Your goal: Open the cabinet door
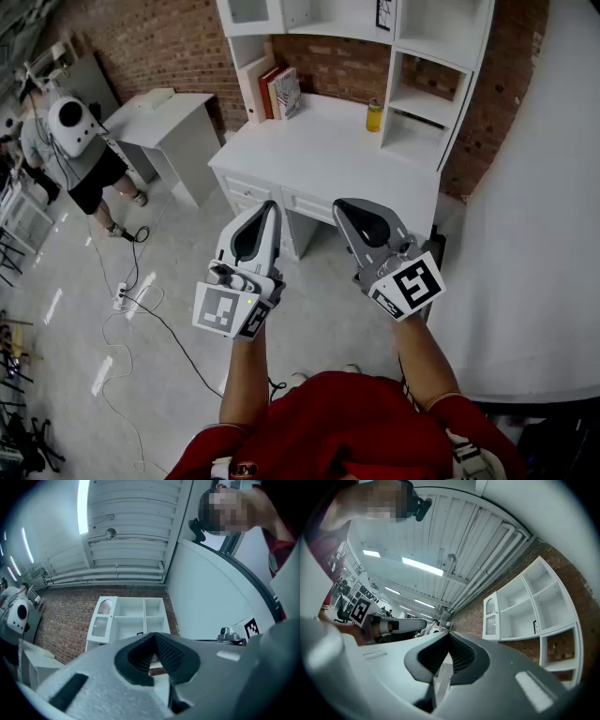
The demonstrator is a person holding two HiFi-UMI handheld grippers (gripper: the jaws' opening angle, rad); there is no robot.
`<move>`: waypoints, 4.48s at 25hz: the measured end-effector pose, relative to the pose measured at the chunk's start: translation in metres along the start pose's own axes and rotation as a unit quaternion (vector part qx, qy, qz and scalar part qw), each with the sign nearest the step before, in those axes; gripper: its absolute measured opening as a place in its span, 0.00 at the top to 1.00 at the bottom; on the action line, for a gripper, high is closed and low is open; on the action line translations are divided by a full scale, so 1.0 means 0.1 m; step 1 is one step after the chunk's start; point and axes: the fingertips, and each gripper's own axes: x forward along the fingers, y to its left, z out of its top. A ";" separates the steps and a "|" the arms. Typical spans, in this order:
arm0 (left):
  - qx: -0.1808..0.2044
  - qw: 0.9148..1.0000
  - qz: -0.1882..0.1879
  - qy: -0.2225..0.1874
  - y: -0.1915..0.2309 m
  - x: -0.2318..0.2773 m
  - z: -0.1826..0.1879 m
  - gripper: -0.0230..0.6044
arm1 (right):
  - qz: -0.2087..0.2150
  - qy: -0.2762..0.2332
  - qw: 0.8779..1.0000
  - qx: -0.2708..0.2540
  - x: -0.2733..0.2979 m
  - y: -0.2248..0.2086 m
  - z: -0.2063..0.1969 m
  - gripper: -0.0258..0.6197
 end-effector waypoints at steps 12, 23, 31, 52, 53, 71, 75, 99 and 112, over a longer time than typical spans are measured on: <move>-0.007 1.000 0.003 -0.002 0.16 -0.16 -0.01 0.96 | 0.007 -0.003 1.000 0.011 0.15 0.15 -0.05 0.94; -0.018 1.000 0.005 0.003 0.71 -0.46 -0.06 0.96 | 0.003 -0.002 1.000 0.013 0.66 0.34 -0.13 0.94; -0.020 1.000 0.002 -0.002 1.20 -0.65 -0.06 0.96 | -0.012 -0.002 1.000 0.006 1.06 0.40 -0.20 0.94; -0.017 1.000 -0.004 0.002 2.87 1.63 -0.94 0.96 | 0.001 -0.034 0.999 -0.017 2.81 -1.81 -1.01 0.94; -0.016 1.000 -0.009 0.000 2.97 1.86 -0.98 0.96 | 0.002 -0.035 0.999 -0.020 2.93 -2.00 -1.04 0.94; -0.010 0.998 -0.063 -0.018 4.23 4.43 -1.28 0.96 | -0.010 -0.051 0.998 -0.026 4.55 -4.20 -1.10 0.94; -0.008 0.996 -0.085 -0.031 4.47 4.74 -1.15 0.96 | -0.026 -0.042 0.998 -0.045 4.80 -4.35 -0.97 0.94; 0.036 0.990 -0.108 -0.088 5.22 6.45 0.10 0.96 | -0.071 -0.032 0.992 -0.100 5.72 -5.16 -0.12 0.94; 0.087 0.990 -0.071 -0.085 5.39 6.96 0.36 0.83 | -0.091 -0.022 0.989 -0.111 5.68 -5.40 -0.05 0.94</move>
